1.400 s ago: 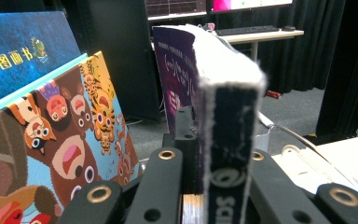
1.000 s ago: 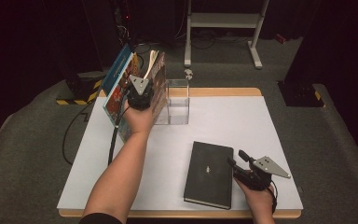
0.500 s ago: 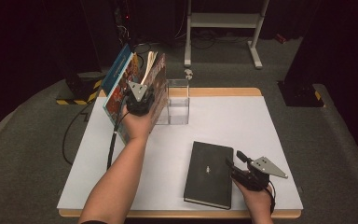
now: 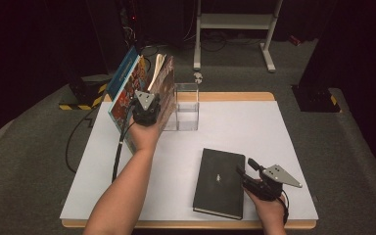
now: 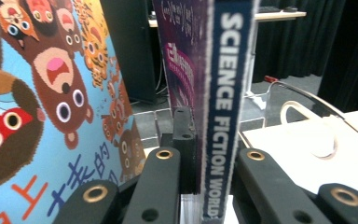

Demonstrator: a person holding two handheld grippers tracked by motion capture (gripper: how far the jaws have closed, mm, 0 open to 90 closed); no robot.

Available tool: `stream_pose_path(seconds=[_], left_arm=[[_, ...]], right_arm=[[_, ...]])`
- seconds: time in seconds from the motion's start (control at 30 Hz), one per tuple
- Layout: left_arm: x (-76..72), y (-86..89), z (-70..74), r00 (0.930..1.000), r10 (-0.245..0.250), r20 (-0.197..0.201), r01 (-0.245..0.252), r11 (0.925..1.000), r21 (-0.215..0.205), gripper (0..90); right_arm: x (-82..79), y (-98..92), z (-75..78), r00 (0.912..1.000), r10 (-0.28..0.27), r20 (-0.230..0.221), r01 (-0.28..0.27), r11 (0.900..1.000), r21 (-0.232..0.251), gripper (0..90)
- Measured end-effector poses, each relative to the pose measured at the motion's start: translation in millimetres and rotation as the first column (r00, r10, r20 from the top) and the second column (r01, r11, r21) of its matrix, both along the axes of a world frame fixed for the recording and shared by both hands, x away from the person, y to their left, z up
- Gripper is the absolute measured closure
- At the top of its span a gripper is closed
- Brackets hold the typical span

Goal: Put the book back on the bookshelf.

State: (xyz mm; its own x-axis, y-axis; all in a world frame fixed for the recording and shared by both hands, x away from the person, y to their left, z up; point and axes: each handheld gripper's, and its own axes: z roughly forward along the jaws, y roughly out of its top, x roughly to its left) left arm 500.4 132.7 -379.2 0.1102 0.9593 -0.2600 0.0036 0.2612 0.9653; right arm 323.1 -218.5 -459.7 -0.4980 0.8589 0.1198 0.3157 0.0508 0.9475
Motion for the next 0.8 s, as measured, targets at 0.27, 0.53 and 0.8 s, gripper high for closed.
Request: stream_pose_path(seconds=[0.27,0.53,0.8], left_arm=[[0.3,3.4,0.0,0.9988,0.049,0.002,-0.049,0.9987,-0.013,82.8],[0.6,7.9,-2.6,0.9994,0.024,-0.024,-0.025,0.9996,-0.015,75.9],[-5.1,5.8,-14.3,0.9989,-0.005,-0.046,0.004,0.9997,-0.024,67.7]], right_arm=[[0.5,0.1,-1.2,1.0000,0.000,-0.005,0.000,1.000,0.003,45.8],[0.8,1.2,-1.7,1.0000,0.004,-0.008,-0.004,1.000,0.002,45.8],[0.3,1.1,-1.3,1.0000,0.001,-0.008,-0.001,1.000,-0.001,45.8]])
